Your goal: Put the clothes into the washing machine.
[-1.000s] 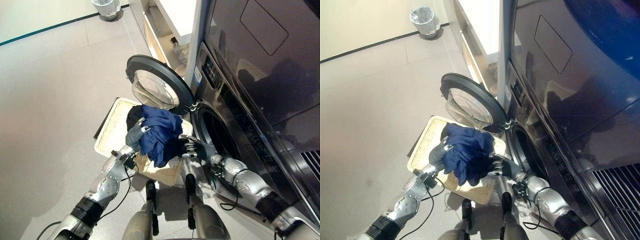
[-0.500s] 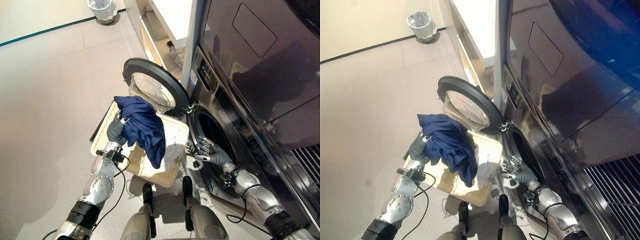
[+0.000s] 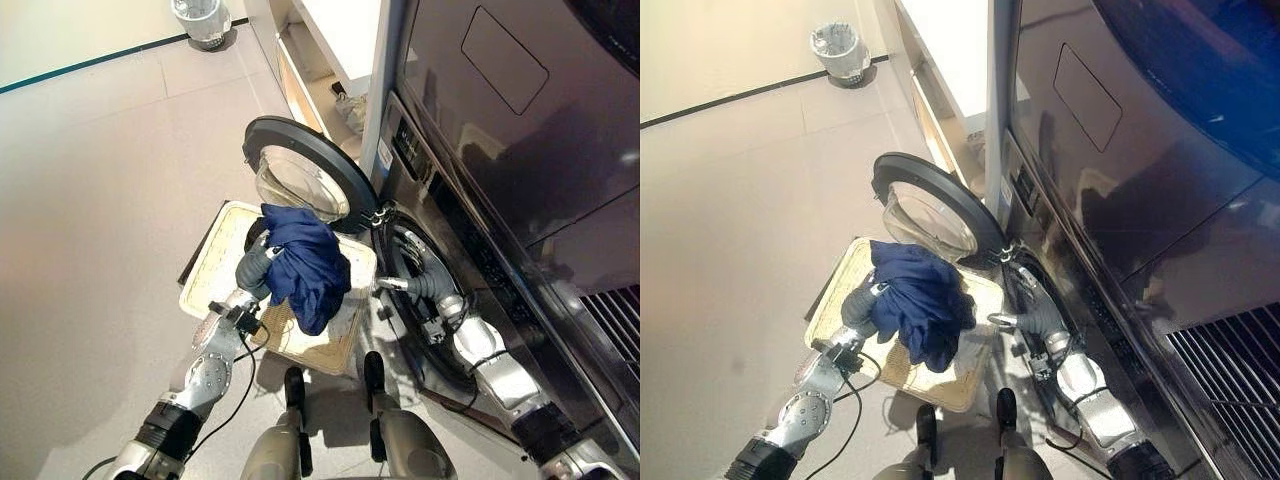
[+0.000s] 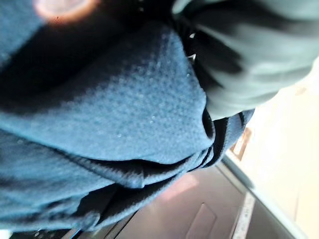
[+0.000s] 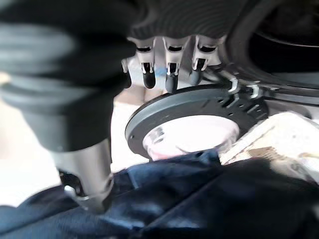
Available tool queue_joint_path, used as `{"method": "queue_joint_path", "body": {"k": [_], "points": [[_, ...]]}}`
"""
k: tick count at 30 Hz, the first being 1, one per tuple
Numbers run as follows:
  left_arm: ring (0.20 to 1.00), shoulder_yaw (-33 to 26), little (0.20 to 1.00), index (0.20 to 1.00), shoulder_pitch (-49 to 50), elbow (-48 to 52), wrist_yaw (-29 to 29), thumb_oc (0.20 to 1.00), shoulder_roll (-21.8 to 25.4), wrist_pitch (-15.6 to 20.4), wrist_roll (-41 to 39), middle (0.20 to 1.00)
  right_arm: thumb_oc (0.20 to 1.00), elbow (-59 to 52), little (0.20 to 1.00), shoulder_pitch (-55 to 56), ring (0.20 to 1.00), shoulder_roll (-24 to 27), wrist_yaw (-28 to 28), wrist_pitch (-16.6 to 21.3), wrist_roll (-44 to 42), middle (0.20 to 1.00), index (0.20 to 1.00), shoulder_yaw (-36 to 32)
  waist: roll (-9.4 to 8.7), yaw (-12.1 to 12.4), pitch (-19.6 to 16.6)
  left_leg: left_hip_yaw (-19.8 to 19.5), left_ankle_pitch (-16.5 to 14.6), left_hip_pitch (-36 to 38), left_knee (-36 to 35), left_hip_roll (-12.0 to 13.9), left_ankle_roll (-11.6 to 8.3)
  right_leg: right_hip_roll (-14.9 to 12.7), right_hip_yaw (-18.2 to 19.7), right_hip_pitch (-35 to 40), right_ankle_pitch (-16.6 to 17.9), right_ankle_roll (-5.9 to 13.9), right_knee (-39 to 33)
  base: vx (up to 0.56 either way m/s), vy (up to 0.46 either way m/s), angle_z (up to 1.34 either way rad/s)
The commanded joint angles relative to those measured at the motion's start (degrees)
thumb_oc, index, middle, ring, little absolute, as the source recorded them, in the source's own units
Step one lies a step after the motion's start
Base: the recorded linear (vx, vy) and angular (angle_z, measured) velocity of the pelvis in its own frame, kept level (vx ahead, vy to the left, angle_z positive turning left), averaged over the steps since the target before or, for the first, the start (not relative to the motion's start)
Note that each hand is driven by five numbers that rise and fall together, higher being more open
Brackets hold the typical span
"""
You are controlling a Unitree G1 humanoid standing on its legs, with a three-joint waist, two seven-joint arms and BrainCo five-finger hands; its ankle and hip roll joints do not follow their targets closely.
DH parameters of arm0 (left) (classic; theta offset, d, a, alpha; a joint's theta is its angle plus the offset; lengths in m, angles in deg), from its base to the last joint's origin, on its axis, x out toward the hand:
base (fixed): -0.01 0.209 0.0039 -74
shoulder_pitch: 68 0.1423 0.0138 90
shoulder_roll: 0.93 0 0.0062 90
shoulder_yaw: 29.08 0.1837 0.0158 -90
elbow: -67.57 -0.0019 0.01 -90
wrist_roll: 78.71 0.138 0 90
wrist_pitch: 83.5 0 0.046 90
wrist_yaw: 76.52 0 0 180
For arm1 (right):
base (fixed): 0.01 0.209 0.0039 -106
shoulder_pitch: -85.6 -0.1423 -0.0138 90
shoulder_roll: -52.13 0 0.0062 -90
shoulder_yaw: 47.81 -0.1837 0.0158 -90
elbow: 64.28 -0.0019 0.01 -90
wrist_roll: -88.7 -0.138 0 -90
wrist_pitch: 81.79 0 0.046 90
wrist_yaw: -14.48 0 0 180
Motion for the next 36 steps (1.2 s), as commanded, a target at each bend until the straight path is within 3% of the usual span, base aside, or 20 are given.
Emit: {"method": "queue_joint_path", "body": {"k": [1,4,7,10,12,15,24,26,31,36], "points": [[0.200,1.2,0.200,0.200,-4.0,3.6,3.7,0.200,0.1,-0.3,-0.8,0.200,1.000,-1.7,1.000,-3.5,1.000,1.0,-3.1,-0.4,5.4,1.000,1.000,2.9,-0.04,0.8,-2.5,1.1,-5.7,-0.1,2.2,-5.8,3.11,-0.8,-1.7,0.5,-4.9,3.05,2.5,-0.01,-0.016,0.17],[0.200,2.2,0.200,0.200,-5.0,3.5,4.3,0.200,0.4,-1.3,-0.7,0.200,1.000,-1.4,1.000,-5.6,1.000,1.8,-6.3,-2.1,6.4,1.000,1.000,5.5,-0.14,1.2,-2.2,0.8,-5.7,-0.4,2.3,-5.9,3.14,-0.9,-2.0,0.4,-5.0,3.01,2.6,-0.01,-0.016,0.08],[0.200,3.8,0.200,0.200,-6.5,3.5,4.9,0.200,0.9,-2.4,-0.3,0.200,1.000,-1.0,1.000,-7.8,1.000,2.6,-14.0,-5.1,4.3,1.000,1.000,8.9,-0.40,1.6,-1.8,0.5,-5.7,-0.8,2.7,-6.1,3.11,-1.1,-2.3,0.0,-5.1,2.98,3.0,-0.01,-0.022,0.06],[0.200,4.8,0.200,0.200,-7.6,3.5,5.1,0.200,1.4,-3.1,-0.3,0.200,1.000,-1.0,1.000,-9.1,1.000,3.0,-21.0,-8.9,-0.8,1.000,1.000,11.3,-0.69,1.8,-1.4,0.3,-5.7,-1.2,2.9,-6.2,3.05,-1.1,-2.4,-0.3,-5.1,2.94,3.2,0.00,-0.016,0.10],[0.200,6.4,0.200,0.200,-9.1,3.6,4.9,0.200,2.1,-2.9,-0.6,0.200,1.000,-0.9,1.000,-10.4,1.000,3.0,-26.7,-13.8,-6.1,1.000,1.000,13.9,-1.02,2.1,-1.1,0.0,-5.7,-1.6,3.2,-6.3,3.01,-1.0,-2.4,-0.6,-5.1,2.93,3.4,0.00,-0.023,0.12],[0.200,7.7,0.200,0.200,-10.2,3.9,4.7,0.200,2.3,-2.5,-0.8,0.200,1.000,-0.4,1.000,-10.9,1.000,2.6,-30.0,-16.7,-10.1,1.000,1.000,16.1,-1.24,2.2,-0.7,-0.1,-5.4,-1.8,3.0,-6.4,3.01,-0.9,-2.3,-0.9,-5.0,2.87,3.5,0.00,-0.010,0.03],[0.200,11.2,0.200,0.200,-13.1,3.9,2.1,0.200,2.9,-1.0,-1.6,0.200,1.000,0.0,1.000,-11.8,1.000,-0.1,-34.4,-21.6,-26.9,1.000,1.000,18.8,-1.40,2.2,0.4,0.0,-4.9,-2.6,2.9,-6.4,2.96,-0.6,-2.1,-1.7,-4.7,2.62,3.7,0.00,-0.001,0.00],[0.200,12.1,0.200,0.200,-13.4,3.2,0.5,0.200,2.6,-0.2,-1.3,0.200,1.000,-0.3,1.000,-11.0,1.000,-2.2,-34.7,-22.4,-35.8,1.000,1.000,18.6,-1.27,2.2,0.7,0.2,-4.7,-3.1,3.0,-6.4,2.95,-0.5,-2.0,-2.1,-4.6,2.55,3.7,0.00,0.000,0.00],[0.200,12.0,0.200,0.200,-12.9,1.3,-1.9,0.200,2.1,1.4,-0.6,0.200,1.000,-0.9,1.000,-8.3,1.000,-6.4,-33.9,-21.6,-49.9,1.000,1.000,16.9,-0.96,2.0,1.6,0.3,-4.4,-4.0,3.1,-6.6,2.99,-0.5,-1.9,-3.0,-4.1,2.49,3.2,0.00,0.000,0.00],[0.200,10.8,0.200,0.200,-11.4,-0.5,-3.5,0.200,1.8,2.9,0.5,0.200,1.000,-1.7,1.000,-6.7,1.000,-8.2,-33.5,-19.4,-52.4,1.000,1.000,15.8,-0.60,1.9,2.5,0.4,-3.8,-5.0,2.5,-6.7,2.91,-0.6,-2.2,-4.1,-3.4,2.56,2.5,-0.02,0.011,-0.04]]}}
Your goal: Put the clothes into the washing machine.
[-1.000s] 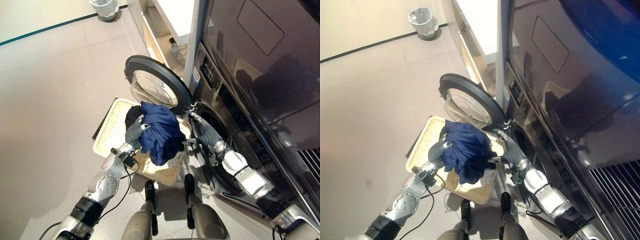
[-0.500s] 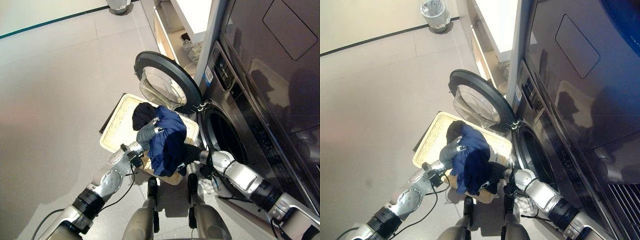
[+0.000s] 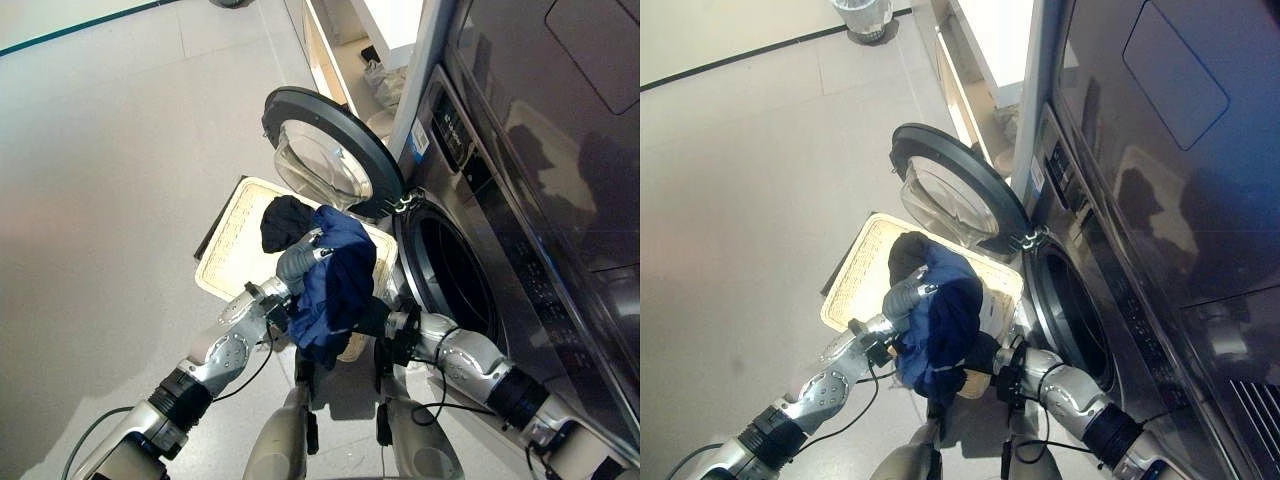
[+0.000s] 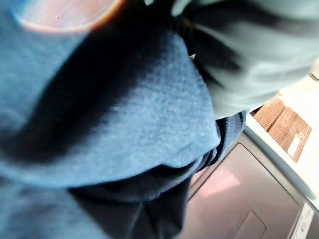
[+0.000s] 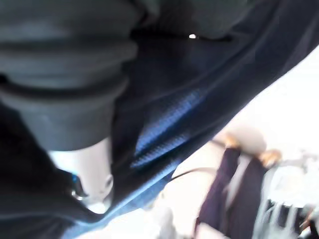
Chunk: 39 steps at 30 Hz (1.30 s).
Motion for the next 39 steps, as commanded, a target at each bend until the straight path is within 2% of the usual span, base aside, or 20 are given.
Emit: {"method": "queue_joint_path", "body": {"k": [1,10,13,20,23,24,25,26,27,32,39], "points": [[0.200,-0.7,0.200,0.200,-2.5,0.6,-0.4,0.200,-2.2,4.2,0.4,0.200,1.000,-4.8,1.000,-0.8,1.000,-3.0,-1.4,3.1,-3.5,1.000,1.000,1.6,-1.85,0.4,-0.2,2.3,-4.2,-1.4,2.4,-5.9,2.50,0.0,0.0,-1.5,-3.0,2.67,2.4,-0.05,0.013,-0.11],[0.200,-3.8,0.200,0.200,0.5,-2.7,-0.3,0.200,-2.1,6.0,1.6,0.200,1.000,-2.4,1.000,0.0,1.000,-2.0,-0.3,5.9,-5.2,1.000,1.000,-1.3,-1.48,0.7,0.6,2.5,-3.6,-2.6,2.5,-6.3,2.45,-0.4,-1.0,-2.7,-2.4,2.73,2.3,-0.01,0.003,-0.03],[0.200,-4.6,0.200,0.200,1.5,-3.4,0.1,0.200,-1.8,6.2,1.9,0.200,1.000,-1.7,1.000,0.5,1.000,-1.9,1.9,6.9,-6.8,1.000,1.000,-2.6,-1.38,0.7,0.7,2.6,-3.6,-2.8,2.7,-6.4,2.43,-0.6,-1.1,-3.0,-2.3,2.80,2.6,0.00,0.011,0.00],[0.200,-5.4,0.200,0.200,3.3,-2.8,2.0,0.200,-1.7,5.4,2.3,0.200,1.000,-1.2,1.000,2.3,1.000,-2.3,6.8,10.0,-9.8,1.000,1.000,-4.5,-1.08,0.5,0.9,2.8,-3.5,-2.8,2.7,-6.6,2.55,-0.7,-1.0,-3.1,-2.2,2.80,2.8,0.01,0.028,-0.01],[0.200,-4.7,0.200,0.200,4.0,-2.1,3.6,0.200,-1.7,3.7,3.4,0.200,1.000,-1.3,1.000,2.9,1.000,-2.6,8.6,11.3,-11.7,1.000,1.000,-5.2,-0.85,0.3,1.2,3.0,-3.4,-2.5,2.3,-6.6,2.68,-0.6,-0.8,-3.2,-2.1,2.81,2.9,0.01,0.036,-0.01],[0.200,-4.1,0.200,0.200,4.2,-2.1,3.9,0.200,-1.7,3.0,4.1,0.200,0.727,-1.3,0.727,3.1,0.727,-2.8,8.6,11.6,-12.1,0.727,0.727,-5.2,-0.77,0.2,1.2,2.9,-3.4,-2.7,2.4,-6.7,2.78,-0.6,-0.7,-3.5,-2.1,2.81,3.0,0.01,0.046,-0.01],[0.200,-4.1,0.200,0.200,4.2,-2.1,3.9,0.200,-1.7,3.0,4.1,0.200,0.727,-1.3,0.727,3.1,0.727,-2.8,8.6,11.6,-12.1,0.727,0.727,-5.2,-0.77,0.2,1.2,2.9,-3.4,-2.7,2.4,-6.7,2.78,-0.6,-0.7,-3.5,-2.1,2.81,3.0,0.00,0.000,0.00],[0.200,-4.0,0.200,0.200,4.1,-2.1,3.9,0.200,-1.7,3.0,4.1,0.200,0.658,-1.4,0.658,3.1,0.658,-2.8,8.6,11.6,-12.2,0.658,0.658,-5.2,-0.76,0.2,1.2,2.9,-3.4,-2.7,2.4,-6.7,2.79,-0.6,-0.7,-3.5,-2.1,2.81,3.0,0.00,0.000,0.00],[0.200,-3.0,0.200,0.200,4.0,-2.2,3.4,0.200,-1.6,2.0,5.1,0.200,0.200,-1.4,0.200,3.0,0.200,-3.1,8.5,12.1,-12.3,0.200,0.200,-4.7,-0.67,0.2,1.2,2.7,-3.4,-2.9,2.4,-6.8,2.90,-0.7,-0.6,-3.8,-2.0,2.85,3.1,0.00,0.000,0.00],[0.200,-1.1,0.200,0.200,3.1,-3.4,2.3,0.200,-1.6,0.8,6.3,0.200,0.200,-1.6,0.200,1.9,0.200,-3.6,7.9,11.2,-12.2,0.200,0.200,-3.2,-0.66,0.3,1.2,2.1,-3.4,-3.5,2.6,-7.0,3.11,-0.5,0.0,-4.4,-2.0,2.84,3.4,0.00,0.000,0.00],[0.200,0.3,0.200,0.200,1.2,-6.6,-7.7,0.200,-3.3,1.4,10.4,0.200,0.200,-2.2,0.200,0.3,0.200,-4.1,3.1,7.5,-10.9,0.200,0.200,-0.3,-1.32,0.7,1.2,1.6,-3.2,-4.8,3.1,-7.0,3.33,-0.3,0.1,-5.9,-1.9,3.01,4.1,0.00,-0.031,0.00]]}}
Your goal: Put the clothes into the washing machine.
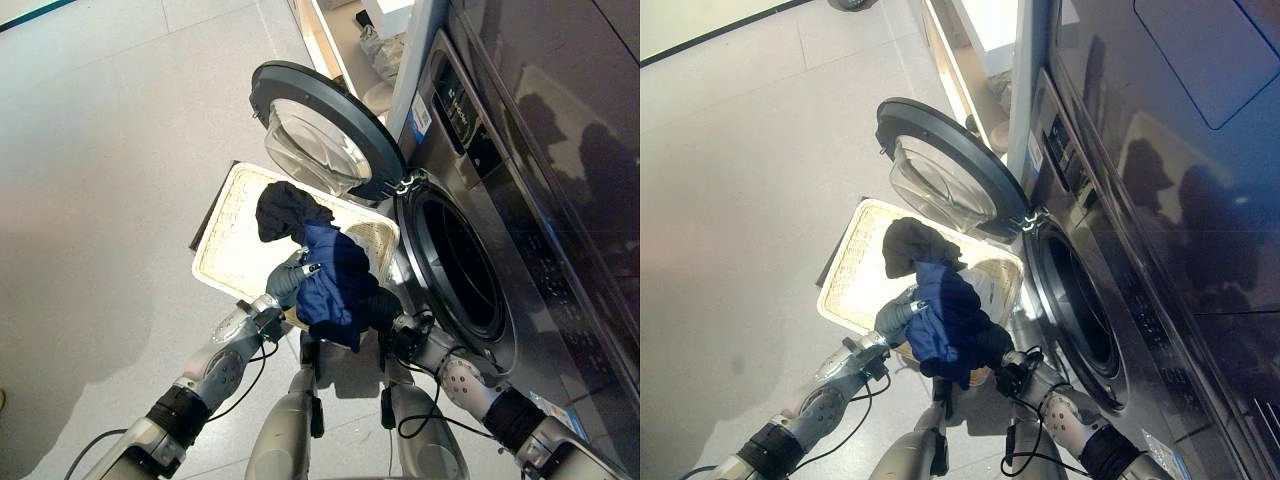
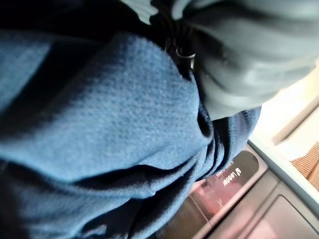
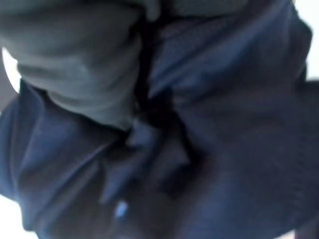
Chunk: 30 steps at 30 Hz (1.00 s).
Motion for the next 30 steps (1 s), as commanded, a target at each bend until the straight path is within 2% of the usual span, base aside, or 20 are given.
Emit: {"method": "queue_joint_path", "body": {"k": [1,2,6,8,10,11,14,15,17,18,20,21,23,24,25,30], "points": [[0.765,1.2,0.765,0.765,-2.4,-0.8,-6.5,0.765,-1.6,0.8,7.5,0.765,0.200,-5.8,0.200,-3.0,0.200,-3.7,-6.6,-1.7,-1.8,0.200,0.200,3.2,-2.75,0.7,0.2,0.3,-3.3,-2.4,3.3,-6.9,3.25,-0.3,-1.0,-2.9,-2.4,3.17,4.4,-0.01,-0.047,-0.01],[1.000,1.4,1.000,1.000,-2.8,-1.4,-9.5,1.000,-1.7,0.3,10.6,1.000,0.200,-6.0,0.200,-3.3,0.200,-3.6,-7.2,-2.6,-2.1,0.200,0.200,3.6,-2.87,0.7,0.2,0.3,-3.2,-2.7,3.4,-6.9,3.23,-0.3,-1.1,-3.3,-2.4,3.23,4.6,-0.01,-0.047,-0.01],[1.000,2.3,1.000,1.000,-4.3,-3.2,-18.6,1.000,-1.5,0.8,17.9,1.000,0.200,-6.4,0.200,-4.0,0.200,-3.9,-7.5,-5.1,-4.4,0.200,0.200,4.8,-3.11,0.8,0.2,0.0,-2.9,-4.0,4.0,-6.9,3.16,-0.2,-0.8,-4.4,-2.4,3.22,5.4,0.00,-0.055,-0.01],[1.000,2.2,1.000,1.000,-5.5,-5.2,-27.4,1.000,-1.7,1.3,21.5,1.000,0.200,-5.4,0.200,-4.4,0.200,-4.3,-8.0,-6.3,-5.6,0.200,0.200,5.5,-3.16,0.8,0.2,-0.1,-2.7,-4.9,4.3,-6.9,3.14,-0.2,-0.8,-5.2,-2.4,3.17,5.6,0.00,-0.048,-0.02],[1.000,2.0,1.000,1.000,-5.9,-5.9,-30.7,1.000,-1.9,1.8,22.7,1.000,0.200,-4.9,0.200,-4.6,0.200,-4.4,-8.1,-7.0,-6.4,0.200,0.200,5.7,-3.15,0.8,0.2,-0.1,-2.6,-5.2,4.4,-6.9,3.11,-0.2,-0.7,-5.5,-2.3,3.16,5.6,0.00,-0.037,-0.05],[1.000,1.5,1.000,1.000,-6.4,-6.9,-37.1,1.000,-2.3,2.0,25.6,1.000,0.200,-3.5,0.200,-4.6,0.200,-4.9,-8.3,-7.7,-8.8,0.200,0.200,5.8,-3.07,0.8,0.2,-0.2,-2.4,-5.9,4.5,-7.0,3.03,-0.4,-0.8,-6.1,-2.2,3.16,5.6,0.01,-0.046,-0.07],[1.000,0.6,1.000,1.000,-6.8,-8.5,-45.1,1.000,-2.4,1.8,29.6,1.000,0.200,-1.9,0.200,-4.3,0.200,-5.6,-6.8,-7.0,-13.4,0.200,0.200,5.1,-2.81,0.8,0.2,-0.3,-2.2,-6.8,4.8,-7.1,2.85,-0.5,-1.0,-7.1,-2.0,3.13,5.9,0.01,-0.038,-0.05],[1.000,-0.1,1.000,1.000,-7.1,-10.2,-49.6,1.000,-2.0,1.1,32.1,1.000,0.200,-0.5,0.200,-4.1,0.200,-6.0,-6.1,-5.6,-16.7,0.200,0.200,3.9,-2.55,0.7,0.2,-0.2,-2.0,-7.6,5.0,-7.1,2.66,-0.7,-1.2,-7.8,-1.9,3.14,6.1,0.01,-0.019,-0.07],[1.000,-0.4,1.000,1.000,-7.2,-10.8,-50.4,1.000,-1.9,1.0,32.8,1.000,0.200,0.1,0.200,-4.0,0.200,-6.1,-6.0,-5.0,-17.5,0.200,0.200,3.4,-2.47,0.6,0.2,-0.1,-2.0,-7.7,5.1,-7.1,2.60,-0.8,-1.3,-7.9,-1.9,3.16,6.2,0.01,-0.006,-0.07],[1.000,-1.6,1.000,1.000,-7.7,-13.4,-55.6,1.000,-1.2,-1.1,36.7,1.000,0.200,2.2,0.200,-3.8,0.200,-6.5,-3.7,-0.8,-22.9,0.200,0.200,1.0,-2.01,0.4,0.2,0.3,-1.9,-8.3,5.3,-7.0,2.27,-1.0,-1.4,-8.6,-2.1,3.20,6.7,0.03,0.001,-0.07],[1.000,-1.9,1.000,1.000,-7.7,-13.8,-56.1,1.000,-0.9,-1.4,37.1,1.000,0.200,2.6,0.200,-3.7,0.200,-6.4,-3.5,-0.2,-23.4,0.200,0.200,0.4,-1.90,0.3,0.2,0.4,-1.9,-8.4,5.4,-7.0,2.20,-1.0,-1.4,-8.7,-2.2,3.18,6.8,0.03,0.011,-0.10],[1.000,-3.5,1.000,1.000,-7.9,-16.3,-58.1,1.000,-0.3,-2.5,36.8,1.000,0.200,4.4,0.200,-3.7,0.200,-6.3,-0.1,7.3,-25.6,0.200,0.200,-2.3,-1.31,-0.2,0.2,1.0,-1.9,-8.9,5.7,-6.9,1.88,-1.1,-1.2,-9.4,-2.4,3.14,7.5,0.04,0.018,-0.13],[1.000,-3.9,1.000,1.000,-7.8,-16.9,-58.1,1.000,-0.3,-2.2,36.6,1.000,0.200,4.7,0.200,-3.7,0.200,-6.2,0.3,8.4,-26.0,0.200,0.200,-2.9,-1.11,-0.3,0.2,1.1,-1.9,-9.0,5.8,-6.9,1.83,-1.2,-1.2,-9.6,-2.5,3.14,7.7,0.05,0.039,-0.11],[1.000,-5.4,1.000,1.000,-7.1,-19.0,-58.4,1.000,-0.7,-1.1,35.3,1.000,0.200,6.3,0.200,-3.4,0.200,-5.9,2.1,13.0,-29.2,0.200,0.200,-5.3,-0.17,-0.7,0.2,1.6,-2.0,-9.5,6.3,-6.9,1.64,-1.4,-0.9,-10.3,-2.9,3.09,8.4,0.08,0.088,-0.16],[1.000,-6.6,1.000,1.000,-6.5,-20.6,-58.4,1.000,-1.2,-0.1,34.6,1.000,0.200,7.4,0.200,-3.2,0.200,-6.0,2.8,15.6,-31.3,0.200,0.200,-7.1,0.59,-0.9,0.2,1.9,-2.0,-9.6,6.6,-7.0,1.54,-1.4,-0.7,-10.6,-3.2,3.03,8.9,0.10,0.111,-0.22],[1.000,-10.9,1.000,1.000,-3.2,-27.2,-56.6,1.000,-4.9,5.2,31.0,1.000,0.200,15.1,0.200,-3.6,0.200,-7.0,7.0,26.4,-41.7,0.200,0.200,-17.8,4.57,-1.9,0.2,2.9,-2.3,-10.0,7.0,-7.1,1.15,-1.5,0.8,-12.2,-4.8,2.59,10.8,0.09,0.086,-0.11]]}}
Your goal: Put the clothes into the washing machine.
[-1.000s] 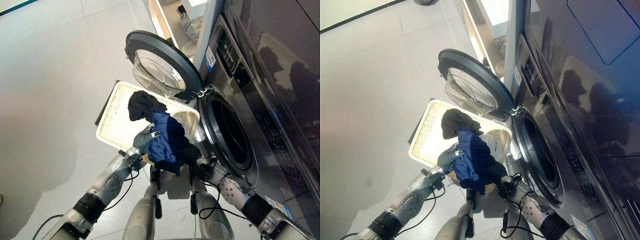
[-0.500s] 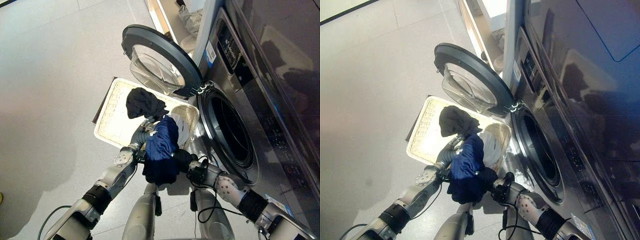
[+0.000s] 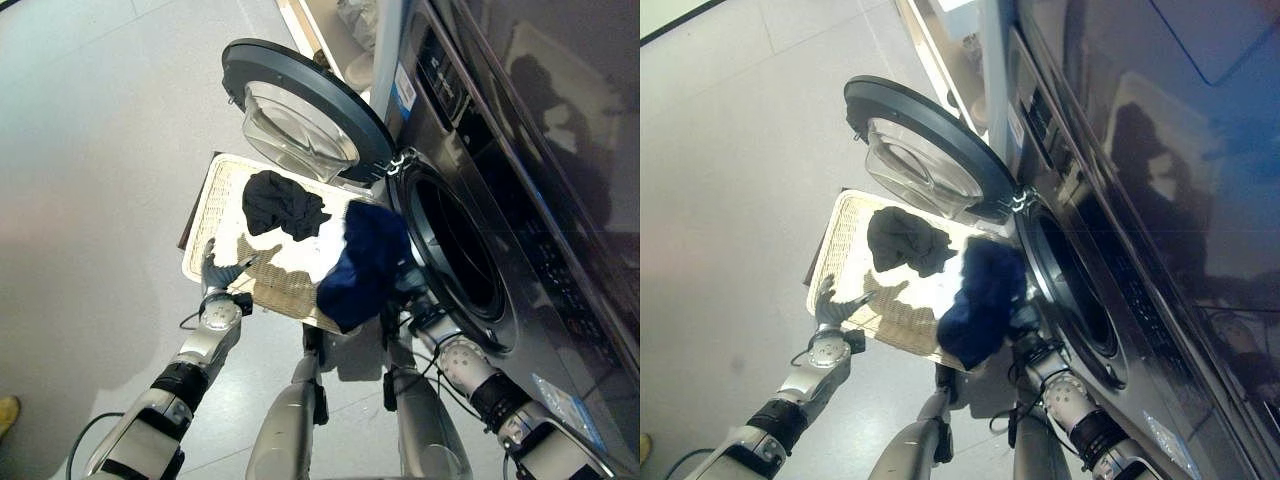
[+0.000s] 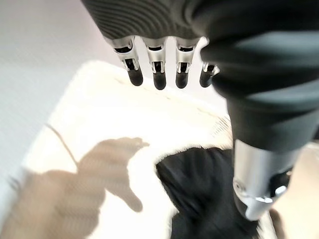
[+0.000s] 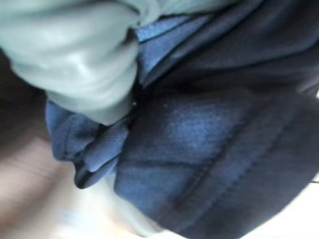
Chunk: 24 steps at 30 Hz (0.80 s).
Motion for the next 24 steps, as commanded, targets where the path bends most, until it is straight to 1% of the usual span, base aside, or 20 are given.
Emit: {"method": "queue_joint_path", "body": {"k": [1,2,3,4,5,6,8,9,11,12,14,15,18,19,21,22,24], "points": [[1.000,-2.1,1.000,1.000,1.6,-2.9,1.5,1.000,-3.2,6.7,-3.4,1.000,0.200,1.8,0.200,-1.8,0.200,-0.8,3.8,11.6,-10.2,0.200,0.200,-6.7,2.95,-1.4,-0.5,-0.1,-2.3,-6.4,7.2,-6.2,0.90,-0.7,-1.5,-5.7,-5.7,1.80,9.5,0.11,0.075,-0.01],[1.000,-2.4,1.000,1.000,2.2,-4.2,2.6,1.000,-3.8,7.7,-3.9,1.000,0.200,3.9,0.200,-2.8,0.200,-0.4,5.1,12.8,-11.2,0.200,0.200,-9.1,3.59,-1.5,-0.5,-0.1,-2.5,-6.2,7.3,-6.3,0.79,-0.9,-1.5,-5.7,-6.3,1.79,9.9,0.09,0.057,-0.04],[1.000,-2.7,1.000,1.000,2.4,-5.3,3.4,1.000,-4.4,8.2,-4.1,1.000,0.200,5.5,0.200,-4.0,0.200,0.1,6.2,13.8,-11.9,0.200,0.200,-11.3,4.14,-1.5,-0.5,0.1,-2.3,-6.8,7.5,-6.3,0.72,-1.0,-1.4,-6.3,-6.1,1.73,10.1,0.05,0.026,-0.08],[1.000,-2.7,1.000,1.000,2.4,-5.7,3.7,1.000,-4.5,8.3,-4.1,1.000,0.200,6.0,0.200,-4.4,0.200,0.3,6.6,14.5,-12.1,0.200,0.200,-12.0,4.36,-1.5,-0.5,0.1,-2.4,-6.9,7.5,-6.3,0.71,-1.0,-1.4,-6.5,-6.2,1.72,10.2,0.04,0.012,-0.09],[1.000,-2.6,1.000,1.000,2.8,-7.1,4.4,1.000,-5.2,9.1,-3.9,1.000,0.200,8.0,0.200,-6.3,0.200,1.2,8.9,16.7,-12.6,0.200,0.200,-14.9,5.00,-1.4,-0.5,0.1,-2.4,-7.1,7.8,-6.4,0.63,-1.2,-1.4,-6.8,-6.4,1.66,10.5,0.07,0.006,-0.03],[1.000,-2.4,1.000,1.000,3.7,-8.5,5.4,1.000,-5.9,10.1,-3.5,1.000,0.200,10.7,0.200,-9.8,0.200,3.1,12.3,18.6,-12.6,0.200,0.200,-19.3,5.94,-1.2,-0.5,0.3,-2.4,-7.6,8.1,-6.4,0.47,-1.3,-1.3,-7.4,-6.6,1.63,10.8,0.09,-0.004,0.00],[1.000,-2.1,1.000,1.000,4.3,-9.7,6.5,1.000,-6.5,11.0,-3.6,1.000,0.200,13.0,0.200,-13.1,0.200,5.4,15.6,21.4,-12.4,0.200,0.200,-22.9,6.75,-0.9,-0.5,0.4,-2.5,-8.3,8.5,-6.4,0.37,-1.5,-1.3,-8.1,-6.8,1.58,11.3,0.07,-0.024,-0.02],[1.000,-1.7,1.000,1.000,5.1,-9.9,7.0,1.000,-6.9,11.4,-3.6,1.000,0.200,14.1,0.200,-15.2,0.200,7.1,17.7,23.6,-11.7,0.200,0.200,-24.9,7.19,-0.6,-0.5,0.4,-2.5,-8.7,8.8,-6.4,0.31,-1.5,-1.3,-8.5,-6.9,1.54,11.6,0.05,-0.027,-0.01],[1.000,-1.6,1.000,1.000,5.2,-10.0,7.1,1.000,-7.0,11.5,-3.5,1.000,0.200,14.3,0.200,-15.7,0.200,7.5,18.3,24.0,-11.5,0.200,0.200,-25.2,7.33,-0.5,-0.5,0.5,-2.5,-8.8,8.8,-6.4,0.30,-1.5,-1.3,-8.7,-7.0,1.53,11.7,0.03,-0.013,0.04],[1.000,-1.5,1.000,1.000,5.7,-9.9,7.2,1.000,-7.1,11.7,-3.5,1.000,0.200,14.7,0.200,-16.9,0.200,8.6,19.6,24.6,-11.0,0.200,0.200,-26.0,7.47,-0.4,-0.5,0.5,-2.5,-9.0,8.9,-6.4,0.26,-1.5,-1.3,-8.9,-7.0,1.51,11.7,0.01,-0.003,0.07],[1.000,-1.5,1.000,1.000,5.7,-9.9,7.2,1.000,-7.1,11.7,-3.5,1.000,0.200,14.7,0.200,-16.9,0.200,8.6,19.6,24.6,-11.0,0.200,0.200,-26.0,7.47,-0.4,-0.5,0.5,-2.5,-9.0,8.9,-6.4,0.26,-1.5,-1.3,-8.9,-7.0,1.51,11.7,0.04,-0.017,0.05],[1.000,-1.3,1.000,1.000,7.1,-9.8,8.5,1.000,-7.2,12.0,-3.5,1.000,0.200,15.0,0.200,-20.5,0.200,11.8,22.6,30.5,-10.5,0.200,0.200,-29.2,7.97,0.0,-0.5,0.4,-2.9,-9.6,9.5,-6.3,0.11,-1.4,-1.2,-9.5,-7.8,1.53,12.4,0.07,-0.032,0.02],[1.000,-1.3,1.000,1.000,7.1,-9.8,8.5,1.000,-7.2,12.0,-3.5,1.000,0.200,15.0,0.200,-20.5,0.200,11.8,22.6,30.5,-10.5,0.200,0.200,-29.2,7.97,0.0,-0.5,0.4,-2.9,-9.6,9.5,-6.3,0.11,-1.4,-1.2,-9.5,-7.8,1.53,12.4,0.03,-0.057,0.01],[1.000,-1.3,1.000,1.000,8.4,-9.1,10.3,1.000,-6.1,12.7,-2.9,1.000,0.200,12.6,0.200,-24.4,0.200,15.7,19.7,43.1,-17.5,0.200,0.200,-34.7,7.54,0.5,-0.5,0.0,-2.5,-12.4,10.0,-5.8,0.06,-0.8,-1.1,-12.1,-7.3,1.73,13.0,0.03,-0.139,0.02],[1.000,-1.3,1.000,1.000,8.4,-9.1,10.3,1.000,-6.1,12.7,-2.9,1.000,0.200,12.6,0.200,-24.4,0.200,15.7,19.7,43.1,-17.5,0.200,0.200,-34.7,7.54,0.5,-0.5,0.0,-2.5,-12.4,10.0,-5.8,0.06,-0.8,-1.1,-12.1,-7.3,1.73,13.0,0.02,-0.133,-0.10],[1.000,-1.0,1.000,1.000,8.8,-6.6,11.2,1.000,-3.9,11.9,-2.3,1.000,0.200,9.1,0.200,-25.5,0.200,18.5,23.1,49.1,-17.5,0.200,0.200,-36.4,7.00,1.0,-0.5,-0.4,-1.8,-14.6,9.8,-5.5,0.18,-0.2,-0.8,-14.0,-6.5,1.78,12.8,0.01,-0.127,-0.22],[1.000,-1.0,1.000,1.000,8.8,-6.6,11.2,1.000,-3.9,11.9,-2.3,1.000,0.200,9.1,0.200,-25.5,0.200,18.5,23.1,49.1,-17.5,0.200,0.200,-36.4,7.00,1.0,-0.5,-0.4,-1.8,-14.6,9.8,-5.5,0.18,-0.2,-0.8,-14.0,-6.5,1.78,12.8,0.00,-0.063,-0.11]]}}
